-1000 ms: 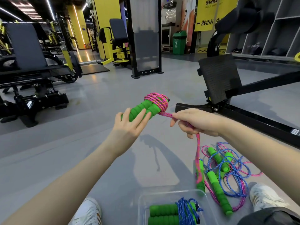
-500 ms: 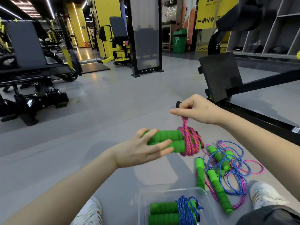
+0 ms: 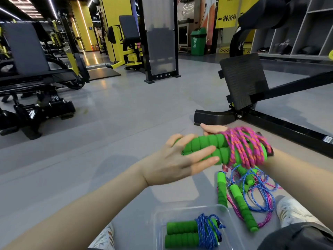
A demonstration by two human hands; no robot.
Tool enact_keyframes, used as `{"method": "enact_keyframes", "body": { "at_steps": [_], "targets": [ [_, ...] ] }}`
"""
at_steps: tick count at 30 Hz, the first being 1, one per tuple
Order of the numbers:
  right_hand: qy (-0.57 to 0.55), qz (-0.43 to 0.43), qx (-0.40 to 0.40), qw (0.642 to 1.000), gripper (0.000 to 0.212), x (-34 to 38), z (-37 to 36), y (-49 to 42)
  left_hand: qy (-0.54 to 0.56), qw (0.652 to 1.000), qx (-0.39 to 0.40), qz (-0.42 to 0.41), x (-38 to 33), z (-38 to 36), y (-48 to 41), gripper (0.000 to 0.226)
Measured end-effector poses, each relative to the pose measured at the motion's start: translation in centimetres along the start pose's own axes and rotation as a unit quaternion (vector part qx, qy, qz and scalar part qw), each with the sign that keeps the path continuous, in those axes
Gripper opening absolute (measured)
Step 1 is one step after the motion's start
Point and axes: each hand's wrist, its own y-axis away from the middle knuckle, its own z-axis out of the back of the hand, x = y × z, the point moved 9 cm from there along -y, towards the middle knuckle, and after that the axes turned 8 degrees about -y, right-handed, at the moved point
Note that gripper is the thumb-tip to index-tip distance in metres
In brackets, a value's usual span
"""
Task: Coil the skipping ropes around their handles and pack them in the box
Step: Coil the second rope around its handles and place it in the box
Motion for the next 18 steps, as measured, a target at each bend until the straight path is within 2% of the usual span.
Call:
{"method": "enact_keyframes", "body": {
  "at_steps": [2, 4, 8, 14, 16, 18],
  "targets": [
    [-0.131, 0.034, 0.025, 0.991, 0.051, -0.3, -0.2, -0.1, -0.013, 1.0, 0.014, 0.014, 1.2, -0.5, 0.6, 0.039],
    [-0.134, 0.099, -0.011, 0.986, 0.033, -0.3, 0.6, 0.1, -0.033, 0.999, 0.028, 0.029, 2.1, -0.9, 1.5, 0.043],
    [-0.017, 0.067, -0.068, 0.995, 0.029, -2.2, 0.8, -0.3, -0.09, 0.99, 0.076, 0.075, 4.0, -2.0, 3.7, 0.041],
    [0.11, -0.003, -0.083, 0.99, 0.028, -2.5, -0.9, 0.0, -0.144, 0.978, 0.138, 0.054, 4.4, -3.5, 5.9, 0.044],
    [0.146, -0.014, -0.085, 0.986, 0.029, -2.5, -1.4, 0.0, -0.15, 0.976, 0.151, 0.05, 4.4, -3.9, 6.1, 0.043],
    [0.24, -0.01, -0.097, 0.966, 0.026, -1.8, -1.6, 0.4, -0.152, 0.973, 0.165, 0.051, 4.5, -4.2, 6.5, 0.044]
  ]
}}
